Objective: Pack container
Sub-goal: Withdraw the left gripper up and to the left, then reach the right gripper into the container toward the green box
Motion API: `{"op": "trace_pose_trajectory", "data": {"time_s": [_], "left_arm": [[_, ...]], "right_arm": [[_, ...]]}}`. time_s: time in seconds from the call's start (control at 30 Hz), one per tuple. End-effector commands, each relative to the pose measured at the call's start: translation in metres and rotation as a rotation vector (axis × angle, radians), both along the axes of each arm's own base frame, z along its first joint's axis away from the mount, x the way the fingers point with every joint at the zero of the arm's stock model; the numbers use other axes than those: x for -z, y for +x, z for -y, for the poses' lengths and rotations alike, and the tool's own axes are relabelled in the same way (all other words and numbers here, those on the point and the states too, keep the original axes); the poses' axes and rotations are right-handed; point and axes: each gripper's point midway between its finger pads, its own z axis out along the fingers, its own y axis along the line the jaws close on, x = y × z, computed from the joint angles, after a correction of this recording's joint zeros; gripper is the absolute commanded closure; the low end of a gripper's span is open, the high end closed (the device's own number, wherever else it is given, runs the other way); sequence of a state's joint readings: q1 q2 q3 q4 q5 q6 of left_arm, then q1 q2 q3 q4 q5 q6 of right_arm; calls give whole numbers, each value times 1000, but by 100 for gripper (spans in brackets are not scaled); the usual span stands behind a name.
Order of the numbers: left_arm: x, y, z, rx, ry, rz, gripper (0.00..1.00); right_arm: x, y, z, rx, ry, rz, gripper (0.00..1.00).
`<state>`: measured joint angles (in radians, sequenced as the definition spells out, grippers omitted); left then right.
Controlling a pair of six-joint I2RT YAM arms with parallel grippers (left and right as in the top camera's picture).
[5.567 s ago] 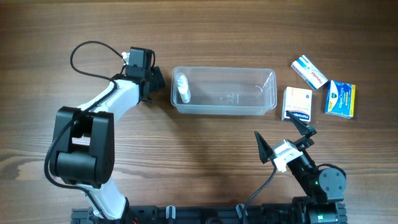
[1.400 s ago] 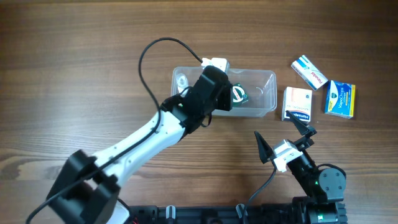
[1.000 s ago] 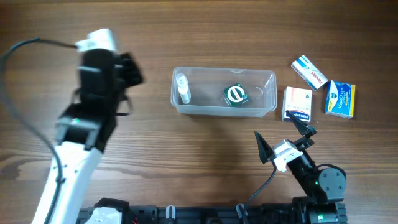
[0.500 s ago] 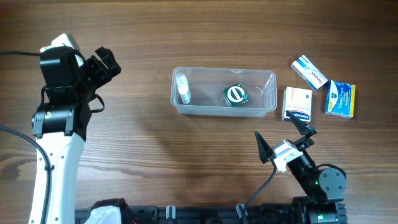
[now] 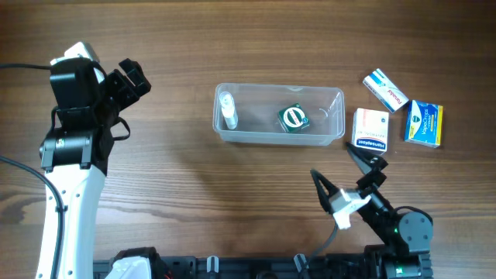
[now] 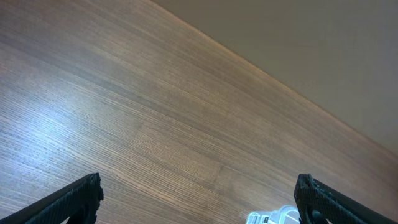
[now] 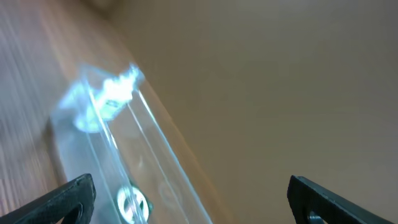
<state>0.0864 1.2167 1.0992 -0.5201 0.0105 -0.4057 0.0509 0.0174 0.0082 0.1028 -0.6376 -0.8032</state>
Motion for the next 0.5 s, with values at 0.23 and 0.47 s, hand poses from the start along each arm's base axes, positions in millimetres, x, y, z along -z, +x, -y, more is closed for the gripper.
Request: {"op": "trace_pose_trajectory", "data": {"time_s": [0.23,0.47], "left_arm": [[-2,2,1,10,-5,5,0],[-2,2,1,10,-5,5,0]], "right_arm": [[-159,-6,21,-10,729,-318,0],[-158,86,7,137,822,-933,0]]}}
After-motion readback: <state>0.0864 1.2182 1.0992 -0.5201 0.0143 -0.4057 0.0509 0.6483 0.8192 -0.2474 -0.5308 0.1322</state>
